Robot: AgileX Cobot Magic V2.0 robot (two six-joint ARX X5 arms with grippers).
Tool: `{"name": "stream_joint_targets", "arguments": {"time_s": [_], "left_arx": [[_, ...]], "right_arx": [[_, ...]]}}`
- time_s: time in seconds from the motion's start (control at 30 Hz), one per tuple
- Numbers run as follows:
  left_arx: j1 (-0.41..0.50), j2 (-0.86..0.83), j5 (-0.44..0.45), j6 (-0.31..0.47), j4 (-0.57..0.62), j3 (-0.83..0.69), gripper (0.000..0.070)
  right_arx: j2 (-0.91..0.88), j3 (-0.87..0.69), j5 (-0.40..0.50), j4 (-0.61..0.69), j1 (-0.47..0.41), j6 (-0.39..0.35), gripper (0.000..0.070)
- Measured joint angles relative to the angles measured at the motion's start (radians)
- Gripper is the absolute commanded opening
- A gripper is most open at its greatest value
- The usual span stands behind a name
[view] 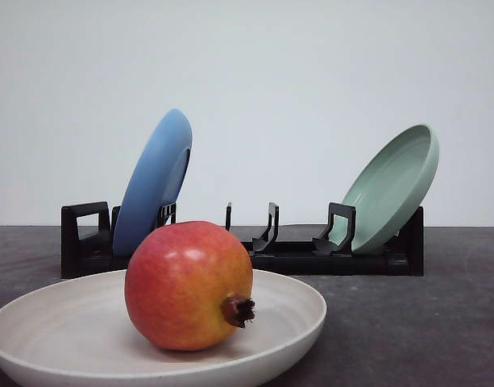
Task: Place pomegranate in white plate
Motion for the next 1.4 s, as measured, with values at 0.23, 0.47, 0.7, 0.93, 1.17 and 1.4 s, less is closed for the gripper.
{"name": "stream_joint_targets", "arguments": {"time_s": [0.23,0.47,0.7,0.93,1.17,1.4], "left_arx": [[0.000,0.000,0.000,0.000,0.000,0.000,0.0000],[0.000,0.000,0.000,0.000,0.000,0.000,0.0000],[0.000,0.000,0.000,0.000,0.000,0.000,0.0000],[0.000,0.000,0.000,0.000,0.000,0.000,0.0000],[0.000,0.000,0.000,0.000,0.000,0.000,0.0000],[0.000,0.000,0.000,0.000,0.000,0.000,0.0000]], "right_arx": [[0.002,-0.201,-0.046,0.110,-0.085,-0.026,0.0010],[0.002,-0.232,-0.047,0.101,-0.088,-0.037,0.0010],[0.002,-0.232,-0.047,0.103,-0.088,-0.043,0.0010],[0.002,-0.232,-0.047,0.103,-0.088,-0.044,0.0010],[0.002,-0.232,-0.047,0.103,-0.088,-0.044,0.0010],[0.002,-0.232,-0.047,0.103,-0.088,-0.044,0.0010]]}}
